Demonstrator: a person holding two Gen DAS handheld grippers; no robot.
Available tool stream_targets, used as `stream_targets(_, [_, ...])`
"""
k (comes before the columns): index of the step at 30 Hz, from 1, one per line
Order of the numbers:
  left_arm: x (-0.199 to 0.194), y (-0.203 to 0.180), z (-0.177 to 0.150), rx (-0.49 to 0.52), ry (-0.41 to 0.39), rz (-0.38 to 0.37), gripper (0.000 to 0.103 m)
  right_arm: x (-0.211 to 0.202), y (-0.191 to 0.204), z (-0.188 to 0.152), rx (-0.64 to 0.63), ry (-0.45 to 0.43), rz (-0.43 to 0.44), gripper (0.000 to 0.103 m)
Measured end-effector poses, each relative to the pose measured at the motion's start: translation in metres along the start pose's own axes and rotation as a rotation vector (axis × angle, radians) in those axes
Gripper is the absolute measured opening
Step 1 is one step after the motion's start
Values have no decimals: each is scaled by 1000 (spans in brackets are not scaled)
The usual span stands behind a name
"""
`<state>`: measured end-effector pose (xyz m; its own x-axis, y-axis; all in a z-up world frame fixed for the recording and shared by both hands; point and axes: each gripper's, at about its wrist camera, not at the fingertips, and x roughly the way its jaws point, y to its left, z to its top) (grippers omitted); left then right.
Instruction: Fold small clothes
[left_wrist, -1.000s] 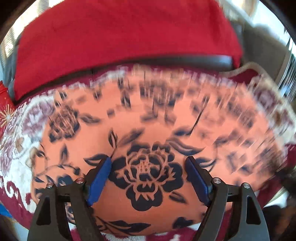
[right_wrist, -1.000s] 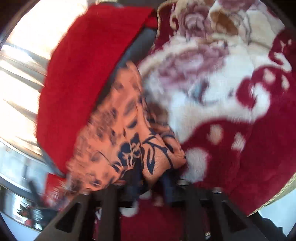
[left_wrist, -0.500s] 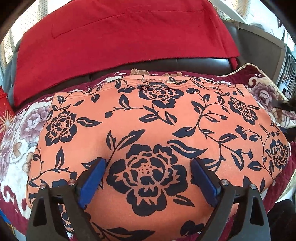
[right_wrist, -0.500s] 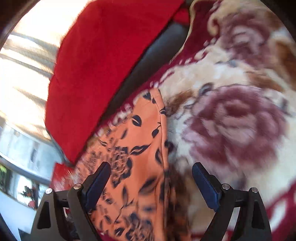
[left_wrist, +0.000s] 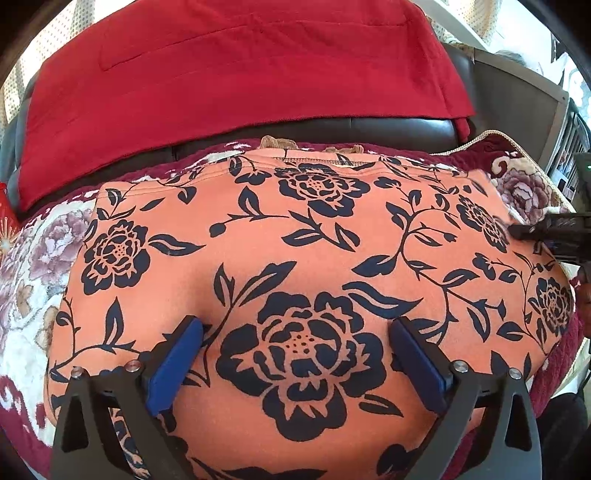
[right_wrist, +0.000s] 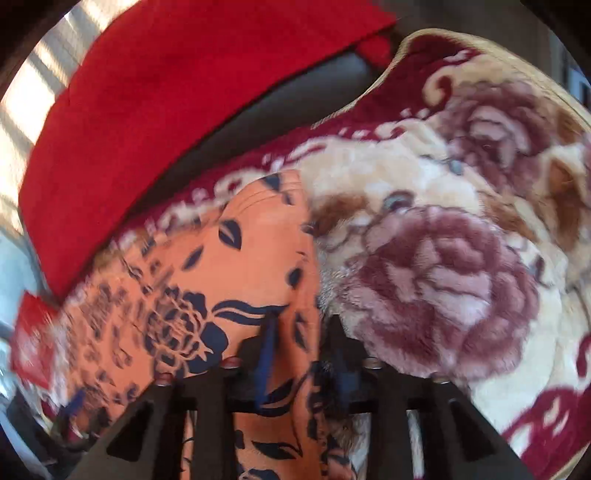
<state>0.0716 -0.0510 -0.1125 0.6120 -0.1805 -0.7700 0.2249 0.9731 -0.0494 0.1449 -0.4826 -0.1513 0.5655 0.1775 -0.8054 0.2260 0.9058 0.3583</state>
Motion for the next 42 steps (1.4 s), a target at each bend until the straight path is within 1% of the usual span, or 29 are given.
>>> stream_targets(1, [-2,2,1,-3,4,-4,101,-10,2,-1,1,-23,-13,83])
stream_targets(2, [-5,3,2,-7,5,-6,101,-21,4,-2,4,-55,-12,84])
stream_targets(4, [-17,12,3,-41,-18,-19,101,-54,17,-9,-14,-126,26,84])
stream_targets(6, [-33,22,-1,-84,-61,-34,101,-77,34,-21,-37,-149,91,84])
stream_targets(9, [-54,36,-10,-113,-99,-33,101,-91,55,-46,-70,-123,252,86])
stream_targets(11, [-58,46,-19,-128,-88,-25,101,-78,61,-62,-77,-63,314,86])
stream_targets(12, [-57,50,-23,-136,-74,-16,101,-61,60,-70,-61,-15,313,86])
stream_targets(14, [-53,58,-31,-156,-26,-6,101,-18,40,-79,31,90,248,85])
stream_targets(15, [-52,62,-35,-163,-4,-1,101,-10,32,-81,76,95,254,81])
stream_targets(16, [-52,66,-39,-172,3,3,101,-14,28,-81,113,65,276,82])
stream_targets(17, [-58,73,-42,-183,-15,4,101,-20,29,-79,123,55,270,82])
stream_targets(18, [-63,77,-44,-189,-37,8,101,-31,36,-78,111,35,256,83])
stream_targets(19, [-66,80,-45,-195,-52,13,101,-44,45,-77,77,3,265,83])
stream_targets(21, [-67,86,-46,-210,-54,8,101,-63,60,-81,10,-36,301,84])
stream_targets(22, [-65,88,-47,-220,-48,1,101,-65,65,-83,-12,-42,318,88])
stream_targets(23, [-62,90,-49,-227,-39,-2,101,-61,67,-87,-30,-38,324,90])
stream_targets(24, [-54,91,-50,-227,-25,-4,101,-48,65,-90,-34,-8,289,91])
stream_targets(26, [-43,90,-56,-209,12,-1,101,-14,44,-96,38,110,170,90])
stream_targets(27, [-39,91,-59,-196,18,-2,101,-14,35,-99,98,84,199,88])
stream_targets(29, [-41,91,-64,-169,-23,-16,101,-32,39,-98,110,41,206,88])
stream_targets(32, [-43,95,-72,-150,-62,-41,101,-58,59,-97,34,-24,176,88])
stream_targets(34, [-44,96,-77,-144,-90,-51,101,-66,66,-99,6,-55,182,89])
stream_targets(35, [-44,96,-78,-137,-98,-49,101,-62,68,-100,14,-55,192,90])
stream_targets(36, [-45,95,-79,-131,-102,-47,101,-50,65,-101,28,-38,179,91])
stream_targets(37, [-47,94,-79,-129,-106,-46,101,-31,58,-102,44,4,132,91])
stream_targets(38, [-48,95,-79,-134,-109,-51,101,-28,50,-107,69,38,105,91])
stream_targets(39, [-51,97,-77,-145,-115,-56,101,-25,45,-110,101,26,124,91])
stream_targets(40, [-57,100,-77,-162,-131,-53,101,-32,47,-111,103,-7,126,91])
stream_targets(42, [-72,110,-77,-211,-196,-37,101,-44,57,-111,79,-26,158,91])
